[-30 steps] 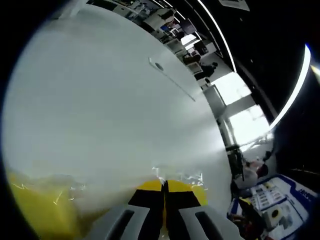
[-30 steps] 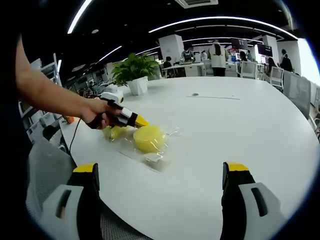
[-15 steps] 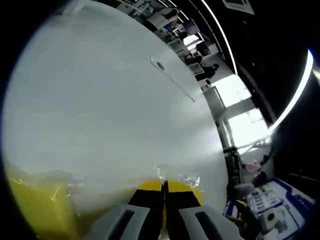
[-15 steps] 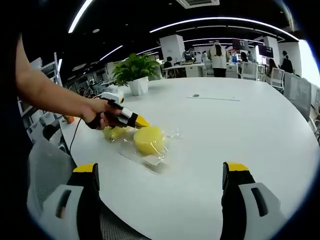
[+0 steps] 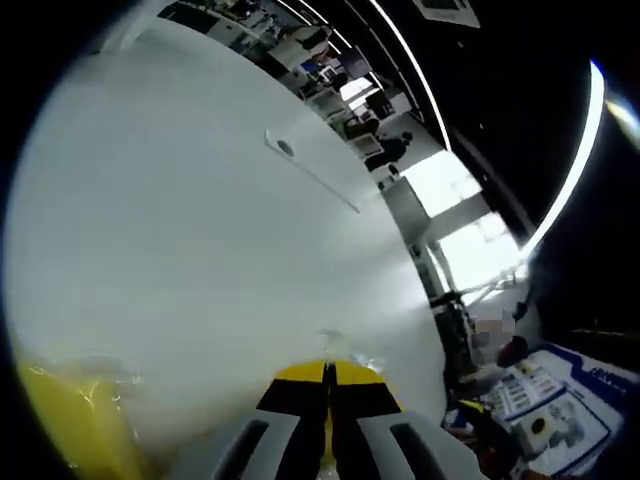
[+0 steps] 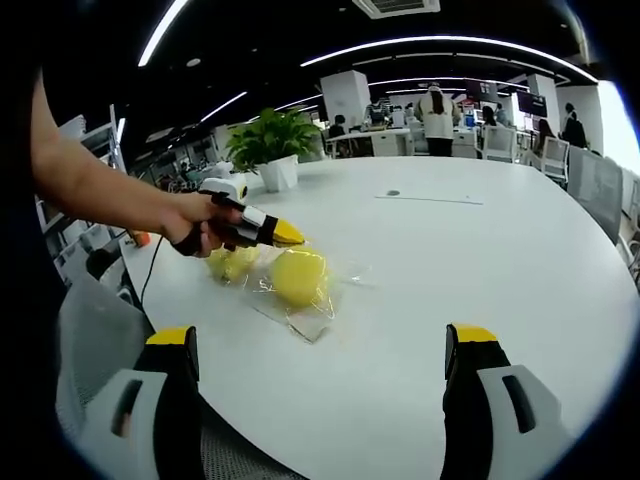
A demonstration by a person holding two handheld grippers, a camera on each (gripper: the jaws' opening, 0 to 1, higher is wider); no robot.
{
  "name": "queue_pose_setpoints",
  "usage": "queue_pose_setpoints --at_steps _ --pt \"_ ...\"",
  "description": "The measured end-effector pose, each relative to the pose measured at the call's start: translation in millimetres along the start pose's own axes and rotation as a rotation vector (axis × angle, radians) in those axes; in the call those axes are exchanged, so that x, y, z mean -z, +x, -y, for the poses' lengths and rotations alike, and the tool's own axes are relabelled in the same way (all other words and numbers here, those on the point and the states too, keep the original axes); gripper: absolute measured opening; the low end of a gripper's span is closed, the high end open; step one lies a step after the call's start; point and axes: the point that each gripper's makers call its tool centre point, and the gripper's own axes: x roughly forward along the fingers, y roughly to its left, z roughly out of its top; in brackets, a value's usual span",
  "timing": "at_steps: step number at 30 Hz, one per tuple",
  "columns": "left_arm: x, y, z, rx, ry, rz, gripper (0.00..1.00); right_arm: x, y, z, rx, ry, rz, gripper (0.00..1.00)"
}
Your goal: Compare the silicone blocks by pressing each to a similar depth, holding the contact briefly, and releasing to observe deformation and rebound differences across the visible hardness samples.
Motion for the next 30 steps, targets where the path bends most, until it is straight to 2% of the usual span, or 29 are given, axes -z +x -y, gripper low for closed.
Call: queue_pose_setpoints --at_steps 3,4,6,12,15,19,25,29,30 --pt "-5.8 -3 4.5 0.006 0.066 0.026 0.0 -0.5 0 0 -0.002 -0.002 0.003 0.96" --pt "-10.6 -5 8.0 0.023 0.11 0.051 0.0 -0.5 0 0 -0.002 -0.002 0.003 0.96" --pt "-13.1 -9 8.8 0.011 0.099 0.058 0.0 -1.2 -1 -2 -0.004 -0.002 0.003 0.96" --pt "-25.5 -15 16.0 0.021 0.149 0.102 0.0 -3.2 0 -4 -0.008 -0.007 0.007 0.96" --pt "-27.3 -16 19.4 0.037 0.147 0.101 0.0 -4.2 -1 -4 -0.007 -0.009 0.01 0.96" --pt "-27.2 -18 28.7 0.059 0.207 0.096 0.0 -5.1 -2 -6 -0.008 -0.015 0.01 0.96" --pt "-39.0 -25 42.6 0.063 0.276 0.139 0.0 -5.8 -4 -7 -0.004 -0.016 0.013 0.96" --pt "-42.3 -28 53.9 0.077 0.354 0.124 0.0 -6.0 -6 -8 -0.003 -0.019 0.018 0.96" --pt "-43.0 -29 54.9 0.077 0.352 0.122 0.0 -5.8 -7 -8 -0.002 -0.019 0.018 0.96"
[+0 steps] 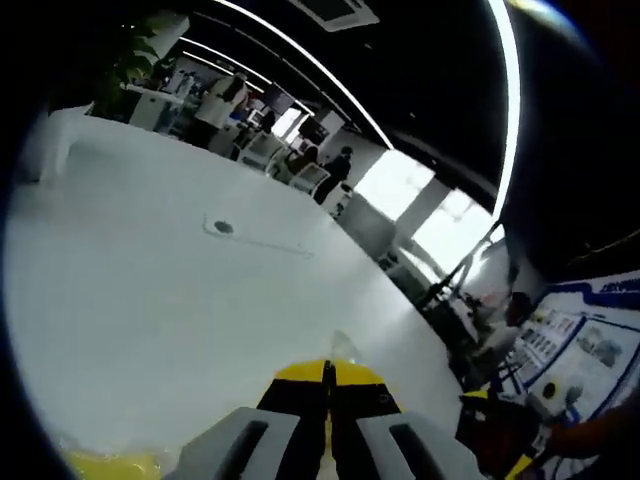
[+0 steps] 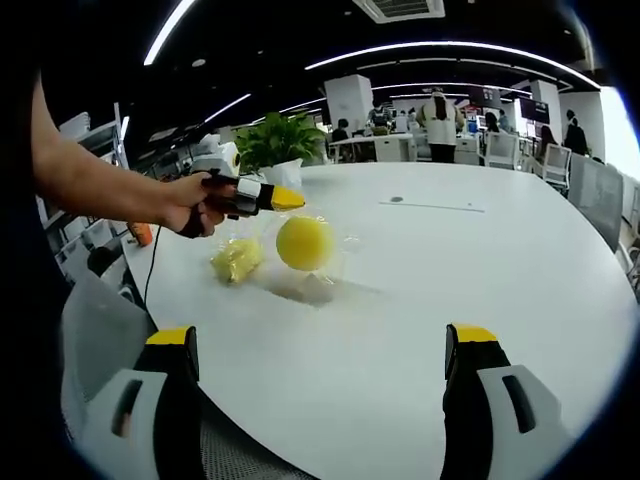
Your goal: Compare the silicone blocks by pressing each to a similar depth, holding the contact briefly, and releasing to observe deformation and rebound differences across the visible hardness samples.
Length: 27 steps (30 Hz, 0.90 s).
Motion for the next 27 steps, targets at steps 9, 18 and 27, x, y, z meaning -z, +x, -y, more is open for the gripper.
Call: queue_pose_setpoints --at_steps 9,18,27 --pt "-25.6 -16 9.1 0.011 0.053 0.034 0.0 -2.2 -3 0 0.002 0.004 0.014 0.96" --pt "-55.0 -36 19.6 0.019 0.126 0.089 0.0 -8.1 -3 -4 -0.005 -0.003 0.028 0.96" --pt "-80.0 -51 39.9 0.037 0.181 0.13 0.0 -11.9 -4 -8 -0.018 -0.02 0.031 0.96"
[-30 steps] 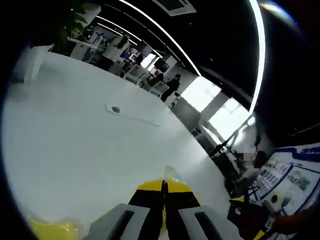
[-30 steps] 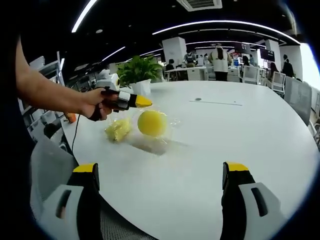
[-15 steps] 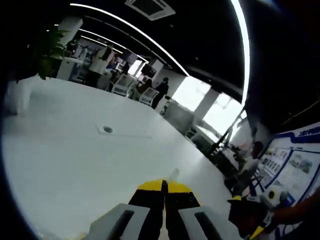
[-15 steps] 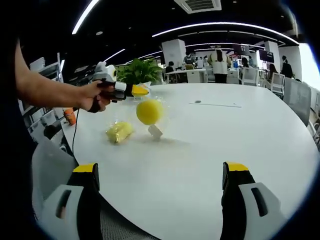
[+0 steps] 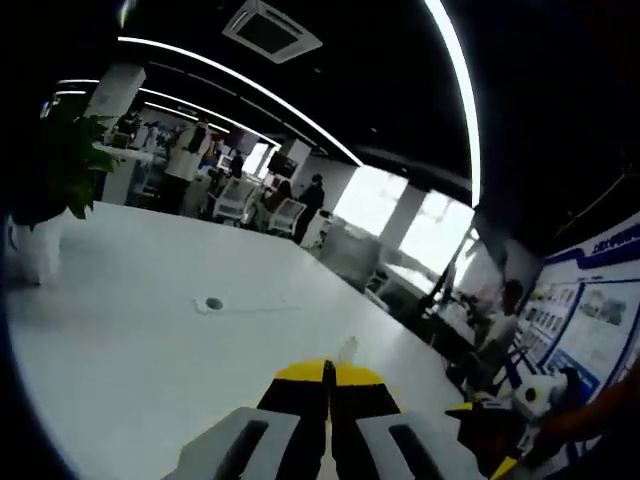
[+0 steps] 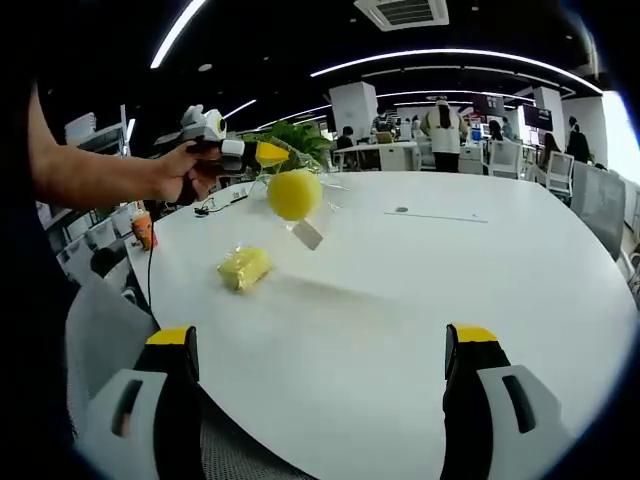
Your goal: Compare the silicone blocks by pressing each to a similar depth, holding the contact briefly, and releasing to observe deformation and rebound differences across the visible hardness samples.
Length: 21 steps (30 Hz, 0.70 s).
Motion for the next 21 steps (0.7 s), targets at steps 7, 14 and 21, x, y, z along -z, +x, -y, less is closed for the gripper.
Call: queue_pose_setpoints --at_steps 7,14,21 --pt "-24.6 -4 15.8 0.037 0.013 0.028 0.0 -6.2 -2 0 0.0 -0.01 0.013 0.96" --pt "-43.0 -10 34.0 0.069 0.029 0.053 0.0 -18.4 -2 3 0.002 -0.023 0.033 0.96" --pt "-52.2 -17 45.3 0.093 0.018 0.056 0.0 -30.7 0 6 0.001 -0.039 0.05 0.96"
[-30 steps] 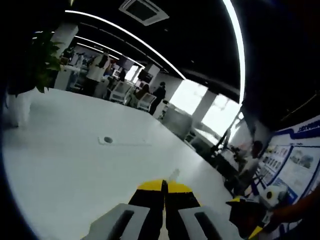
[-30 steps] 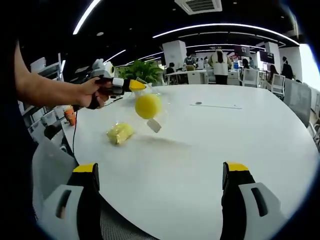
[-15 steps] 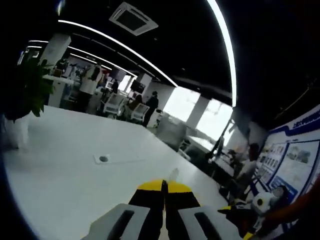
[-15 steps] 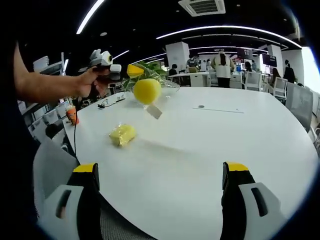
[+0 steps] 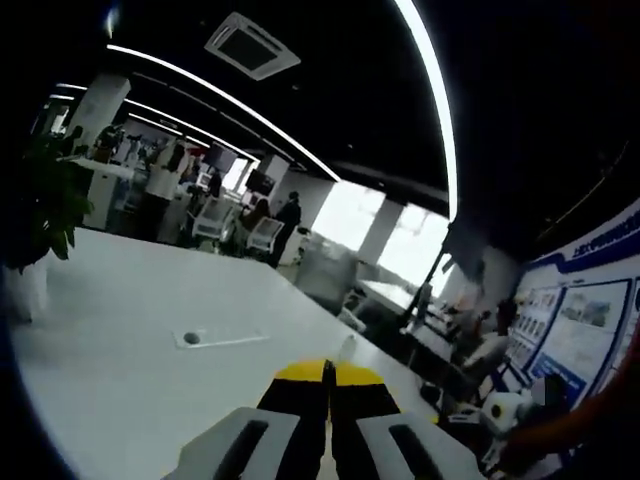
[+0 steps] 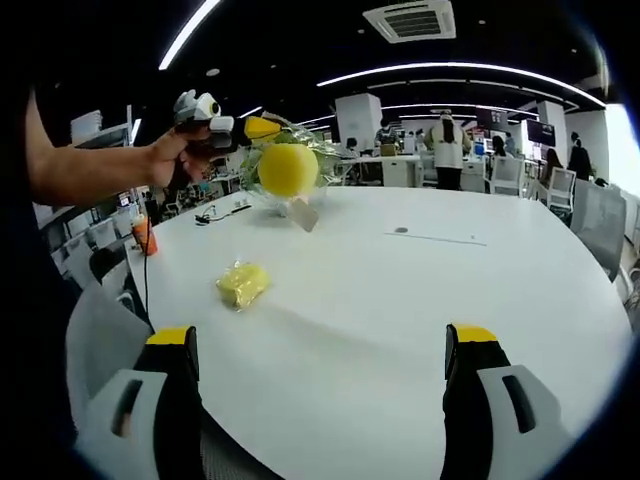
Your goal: Compare the silicone blocks by pressing each to a similar depth, holding the contact briefly, and releasing to observe deformation and rebound differences across the visible hardness samples.
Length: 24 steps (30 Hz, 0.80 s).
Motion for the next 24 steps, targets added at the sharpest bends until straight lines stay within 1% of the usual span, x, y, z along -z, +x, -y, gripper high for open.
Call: queue_pose_setpoints --at_steps 9,14,16,17,19,21,22,24 --pt "-8.2 -10 3.9 0.005 -0.007 0.014 0.0 -6.7 2 -1 -0.01 -0.017 0.001 0.96" --pt "-12.1 -15 12.5 0.02 -0.007 0.014 0.0 -13.9 3 0 -0.008 -0.022 0.015 0.96" --pt "-16.7 -16 19.1 0.034 -0.017 0.022 0.0 -21.2 5 1 -0.015 -0.019 0.029 0.96" --pt "-20.3 -18 24.7 0.044 -0.011 0.027 0.0 -30.8 6 -2 -0.039 -0.011 0.061 0.96" --pt "-27.2 -21 33.2 0.053 -0.012 0.036 0.0 -47.6 6 -3 -0.065 0.009 0.105 0.96" --pt "-32.6 -23 41.1 0.067 -0.005 0.047 0.0 -62.6 7 -1 -0.073 0.012 0.14 0.96" --pt "-35.0 -24 43.9 0.073 -0.003 0.051 0.0 -65.5 7 0 -0.073 0.011 0.146 0.96" --pt "-41.0 -28 50.5 0.087 -0.014 0.061 0.0 -78.9 8 1 -0.078 0.005 0.175 0.96"
